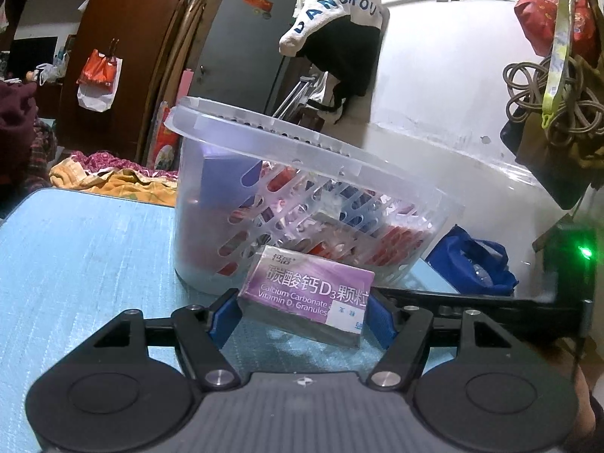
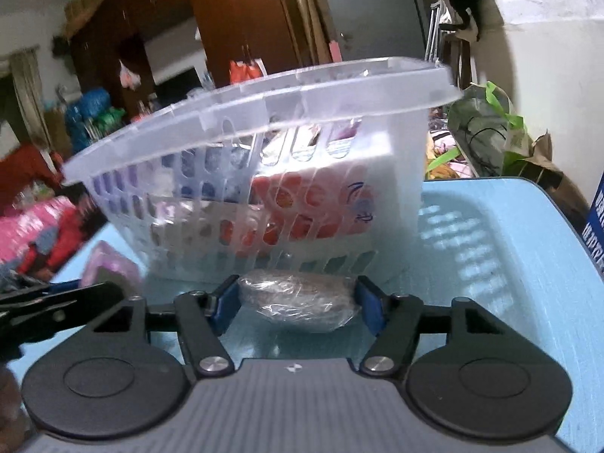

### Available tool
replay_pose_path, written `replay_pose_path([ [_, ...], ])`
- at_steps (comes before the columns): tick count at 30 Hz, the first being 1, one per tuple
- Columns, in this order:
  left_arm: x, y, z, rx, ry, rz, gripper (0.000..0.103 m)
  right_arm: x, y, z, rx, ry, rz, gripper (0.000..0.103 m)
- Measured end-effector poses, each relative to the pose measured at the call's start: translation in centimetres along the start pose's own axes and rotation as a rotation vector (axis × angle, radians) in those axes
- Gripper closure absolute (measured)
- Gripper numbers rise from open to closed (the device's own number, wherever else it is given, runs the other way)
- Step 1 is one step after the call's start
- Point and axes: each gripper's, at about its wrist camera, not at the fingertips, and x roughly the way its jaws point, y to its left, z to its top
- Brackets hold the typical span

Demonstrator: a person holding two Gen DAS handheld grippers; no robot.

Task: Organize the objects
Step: 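Grasp the purple medicine box with left gripper while right grasps a clear bag, then carry the medicine box and clear bag over the basket and release them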

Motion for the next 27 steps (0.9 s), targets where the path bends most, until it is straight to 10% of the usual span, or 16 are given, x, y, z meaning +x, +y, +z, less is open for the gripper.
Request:
replay_pose_path([
  [27, -2.1, -0.5, -0.2, 0.027, -0.148, 0.028, 0.031, -4.8, -1.5, -2.0, 0.123, -0.268, 0.204, 0.036],
])
